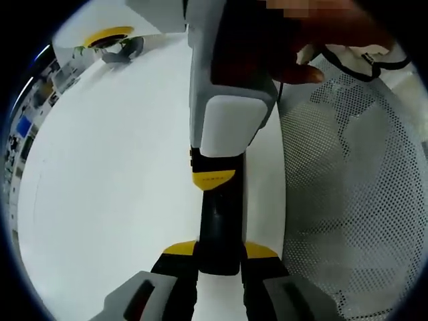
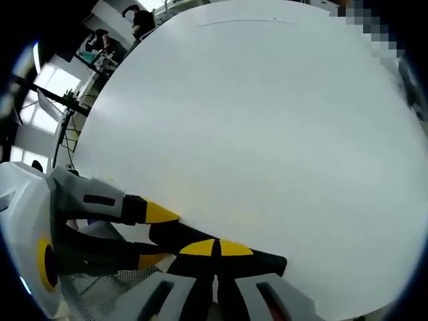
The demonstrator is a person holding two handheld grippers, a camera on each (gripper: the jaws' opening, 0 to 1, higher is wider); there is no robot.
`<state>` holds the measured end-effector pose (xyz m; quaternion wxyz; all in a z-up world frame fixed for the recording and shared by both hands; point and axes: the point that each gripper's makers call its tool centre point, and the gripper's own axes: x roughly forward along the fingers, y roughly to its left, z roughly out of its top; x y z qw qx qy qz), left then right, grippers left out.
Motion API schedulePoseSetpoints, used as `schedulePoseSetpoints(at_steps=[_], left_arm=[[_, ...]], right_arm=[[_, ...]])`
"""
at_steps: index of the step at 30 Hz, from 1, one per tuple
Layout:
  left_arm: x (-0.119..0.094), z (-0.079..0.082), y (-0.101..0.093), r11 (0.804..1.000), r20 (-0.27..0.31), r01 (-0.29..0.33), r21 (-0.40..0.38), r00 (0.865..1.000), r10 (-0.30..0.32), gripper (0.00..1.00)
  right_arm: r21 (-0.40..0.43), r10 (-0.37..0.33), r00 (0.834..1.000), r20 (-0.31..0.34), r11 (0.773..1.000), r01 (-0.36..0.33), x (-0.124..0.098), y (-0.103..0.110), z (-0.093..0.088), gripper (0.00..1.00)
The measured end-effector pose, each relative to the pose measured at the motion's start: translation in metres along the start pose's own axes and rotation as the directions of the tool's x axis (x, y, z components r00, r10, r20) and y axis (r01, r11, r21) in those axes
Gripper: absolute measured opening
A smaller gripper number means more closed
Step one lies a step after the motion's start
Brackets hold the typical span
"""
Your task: Press the specified remote control buttons in sequence, fully releasing each button before pressing the next.
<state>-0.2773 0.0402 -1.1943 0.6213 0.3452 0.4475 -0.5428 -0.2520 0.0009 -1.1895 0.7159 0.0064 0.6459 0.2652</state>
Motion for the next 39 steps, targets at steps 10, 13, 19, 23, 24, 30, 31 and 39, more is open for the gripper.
schedulePoseSetpoints(at_steps=[10, 13, 19, 23, 24, 30, 31, 39], left_arm=[[0.000, 0.000, 0.000, 1.000, 0.006, -0.011, -0.003, 1.000, 0.011, 0.24], [-0.001, 0.000, 0.000, 1.000, 0.004, -0.014, 0.002, 1.000, 0.014, 0.24], [-0.001, 0.000, -0.001, 1.000, 0.002, 0.000, 0.003, 1.000, 0.000, 0.24], [0.000, 0.000, -0.001, 1.000, -0.011, -0.001, 0.009, 1.000, 0.001, 0.24], [0.000, 0.000, 0.000, 1.000, -0.011, 0.000, 0.007, 1.000, 0.000, 0.24], [-0.001, 0.000, -0.001, 1.000, -0.003, -0.006, -0.003, 1.000, 0.006, 0.24], [0.000, 0.000, -0.001, 1.000, -0.003, -0.008, -0.002, 1.000, 0.008, 0.24], [0.000, 0.000, -0.001, 1.000, -0.003, -0.017, -0.002, 1.000, 0.017, 0.24]], right_arm=[[0.026, 0.012, 1.000, 0.029, 1.000, -0.012, 0.001, -0.001, 0.003, 0.00], [0.020, 0.038, 0.998, 0.041, 0.999, -0.039, 0.001, -0.001, 0.003, 0.00], [-0.004, 0.056, 0.998, 0.034, 0.998, -0.056, -0.003, 0.000, -0.003, 0.00], [-0.019, 0.046, 0.999, 0.027, 0.999, -0.045, -0.006, -0.001, -0.007, 0.00], [-0.015, 0.052, 0.998, 0.031, 0.999, -0.051, -0.008, -0.001, -0.008, 0.00], [0.014, 0.095, 0.995, 0.030, 0.995, -0.095, -0.007, 0.008, -0.013, 0.00], [0.012, 0.093, 0.995, 0.024, 0.996, -0.093, -0.005, 0.008, -0.014, 0.00], [-0.023, 0.067, 0.998, 0.018, 0.997, -0.067, -0.004, 0.009, -0.015, 0.00]])
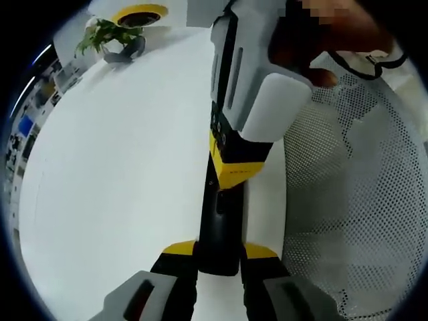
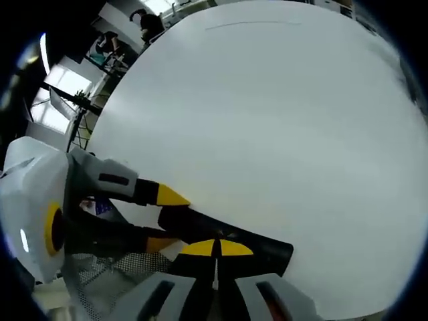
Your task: Press the specified remote control buttons in sequence, fully releasing each button before pressing the next.
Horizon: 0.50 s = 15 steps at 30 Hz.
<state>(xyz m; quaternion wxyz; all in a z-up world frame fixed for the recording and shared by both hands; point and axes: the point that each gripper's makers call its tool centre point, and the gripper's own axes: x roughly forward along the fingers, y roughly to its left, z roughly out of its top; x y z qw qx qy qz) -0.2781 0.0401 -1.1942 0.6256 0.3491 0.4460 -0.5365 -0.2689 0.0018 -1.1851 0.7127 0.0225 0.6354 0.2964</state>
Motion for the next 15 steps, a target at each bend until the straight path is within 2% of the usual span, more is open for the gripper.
schedulePoseSetpoints(at_steps=[10, 15], left_arm=[[-0.0007, 0.0004, -0.0003, 1.000, 0.019, 0.008, -0.006, 1.000, -0.007, 0.24], [-0.0007, 0.0002, -0.0002, 1.000, 0.017, 0.021, -0.001, 1.000, -0.021, 0.24]], right_arm=[[0.032, 0.014, 1.000, -0.015, 0.999, -0.013, 0.0003, -0.0023, -0.0007, 0.00], [-0.016, 0.002, 1.000, -0.022, 1.000, -0.003, 0.0008, -0.0011, -0.0003, 0.00]])
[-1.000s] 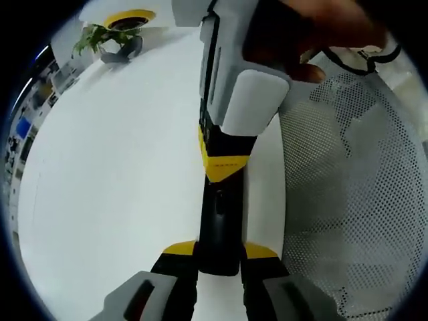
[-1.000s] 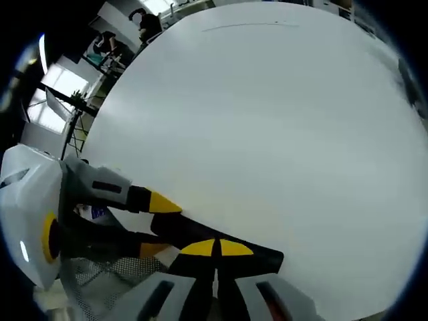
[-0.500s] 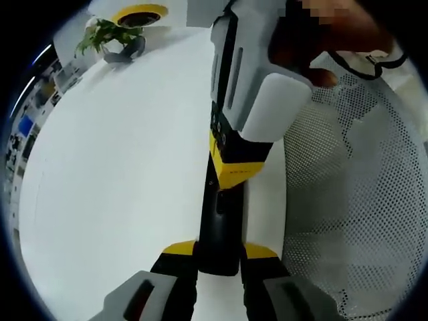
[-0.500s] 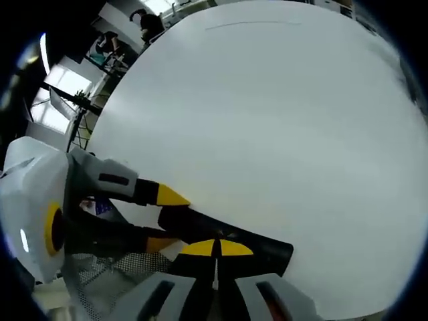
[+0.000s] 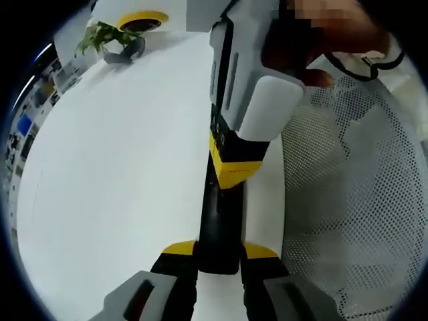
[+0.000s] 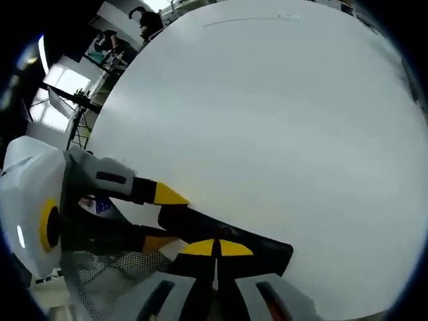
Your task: Press the specified remote control buttons in sequence, fully releasing each button before pressing the next.
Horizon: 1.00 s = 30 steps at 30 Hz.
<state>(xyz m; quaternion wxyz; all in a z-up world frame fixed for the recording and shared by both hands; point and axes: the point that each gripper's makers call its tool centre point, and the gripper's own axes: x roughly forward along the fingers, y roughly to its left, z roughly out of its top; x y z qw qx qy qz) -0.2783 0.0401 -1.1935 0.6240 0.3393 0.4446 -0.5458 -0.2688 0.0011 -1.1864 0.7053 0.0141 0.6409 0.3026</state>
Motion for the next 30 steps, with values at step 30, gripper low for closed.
schedulePoseSetpoints(at_steps=[30], left_arm=[[0.0015, -0.0003, 0.0000, 0.999, -0.023, -0.039, 0.005, 0.999, 0.039, 0.24]], right_arm=[[0.065, 0.008, 0.996, 0.089, 0.998, -0.014, -0.0025, -0.0009, -0.0016, 0.00]])
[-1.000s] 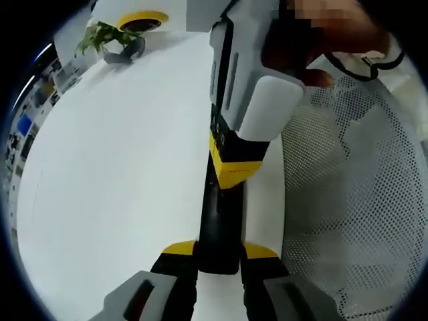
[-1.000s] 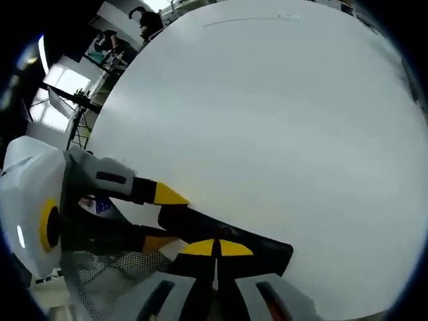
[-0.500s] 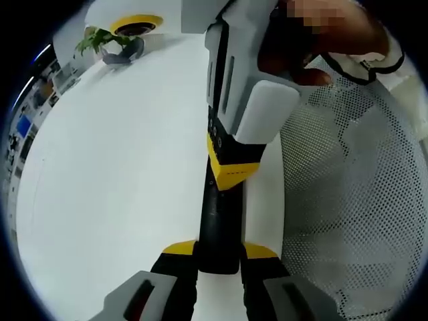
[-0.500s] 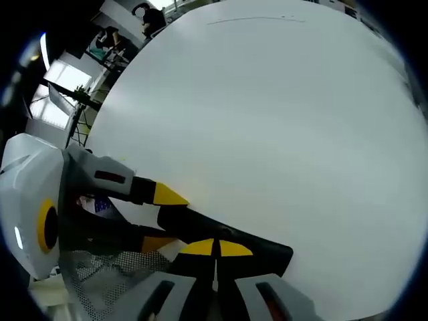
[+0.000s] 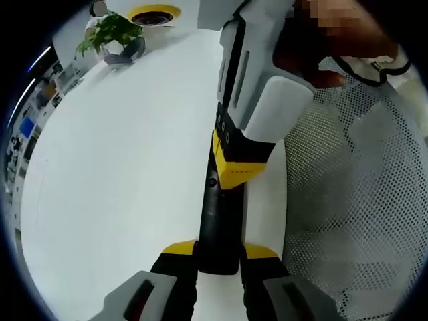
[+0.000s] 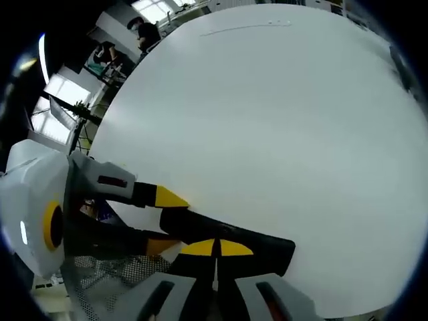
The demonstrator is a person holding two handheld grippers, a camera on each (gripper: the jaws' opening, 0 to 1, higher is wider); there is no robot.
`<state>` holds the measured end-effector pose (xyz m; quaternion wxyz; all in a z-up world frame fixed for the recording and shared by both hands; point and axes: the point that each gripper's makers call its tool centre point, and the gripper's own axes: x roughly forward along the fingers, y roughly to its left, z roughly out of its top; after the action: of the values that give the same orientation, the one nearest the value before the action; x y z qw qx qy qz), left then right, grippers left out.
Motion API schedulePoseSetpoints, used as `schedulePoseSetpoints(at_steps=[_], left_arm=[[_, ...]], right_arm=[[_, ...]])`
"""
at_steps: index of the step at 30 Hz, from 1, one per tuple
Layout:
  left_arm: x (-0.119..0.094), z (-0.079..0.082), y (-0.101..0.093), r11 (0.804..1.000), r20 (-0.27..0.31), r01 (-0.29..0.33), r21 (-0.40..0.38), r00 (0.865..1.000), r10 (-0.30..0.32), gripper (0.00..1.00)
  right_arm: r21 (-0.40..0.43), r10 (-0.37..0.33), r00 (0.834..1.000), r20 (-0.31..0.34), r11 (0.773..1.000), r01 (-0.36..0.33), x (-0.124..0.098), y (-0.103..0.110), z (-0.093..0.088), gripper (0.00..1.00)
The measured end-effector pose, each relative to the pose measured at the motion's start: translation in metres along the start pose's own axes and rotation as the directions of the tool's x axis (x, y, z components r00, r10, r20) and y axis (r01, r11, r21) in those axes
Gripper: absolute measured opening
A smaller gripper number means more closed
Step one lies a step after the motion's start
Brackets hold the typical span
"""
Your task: Press the specified remote control buttons in sequence, fully releasing each button before pressing the next.
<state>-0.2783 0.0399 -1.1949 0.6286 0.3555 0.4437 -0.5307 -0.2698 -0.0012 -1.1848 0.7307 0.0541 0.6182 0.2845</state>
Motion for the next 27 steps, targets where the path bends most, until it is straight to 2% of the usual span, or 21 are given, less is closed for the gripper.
schedulePoseSetpoints(at_steps=[1, 2, 3, 4, 22, 27], left_arm=[[0.000, 0.000, 0.000, 1.000, -0.002, -0.002, -0.001, 1.000, 0.002, 0.24], [0.000, 0.000, 0.000, 1.000, -0.003, -0.003, -0.004, 1.000, 0.003, 0.24], [0.000, 0.000, 0.000, 1.000, -0.004, -0.004, -0.003, 1.000, 0.004, 0.24], [0.000, 0.000, 0.000, 1.000, -0.004, -0.005, -0.003, 1.000, 0.005, 0.24], [0.000, 0.000, 0.000, 0.999, 0.010, -0.013, -0.031, 1.000, 0.013, 0.24], [0.000, 0.001, 0.000, 0.999, 0.021, -0.012, -0.039, 1.000, 0.012, 0.25]], right_arm=[[0.004, -0.002, 1.000, -0.001, 1.000, 0.002, 0.000, 0.000, 0.000, 0.00], [0.027, 0.009, 0.996, -0.087, 1.000, -0.007, -0.001, 0.003, -0.013, 0.00], [0.032, -0.002, 0.999, -0.036, 0.999, 0.003, 0.003, 0.001, -0.005, 0.00], [-0.007, 0.004, 0.999, -0.038, 1.000, -0.004, 0.001, 0.001, -0.007, 0.00], [-0.028, 0.003, 0.999, -0.050, 1.000, -0.004, 0.001, 0.000, -0.013, 0.00], [-0.033, 0.008, 0.997, -0.072, 0.999, -0.010, 0.002, 0.001, -0.015, 0.00]])
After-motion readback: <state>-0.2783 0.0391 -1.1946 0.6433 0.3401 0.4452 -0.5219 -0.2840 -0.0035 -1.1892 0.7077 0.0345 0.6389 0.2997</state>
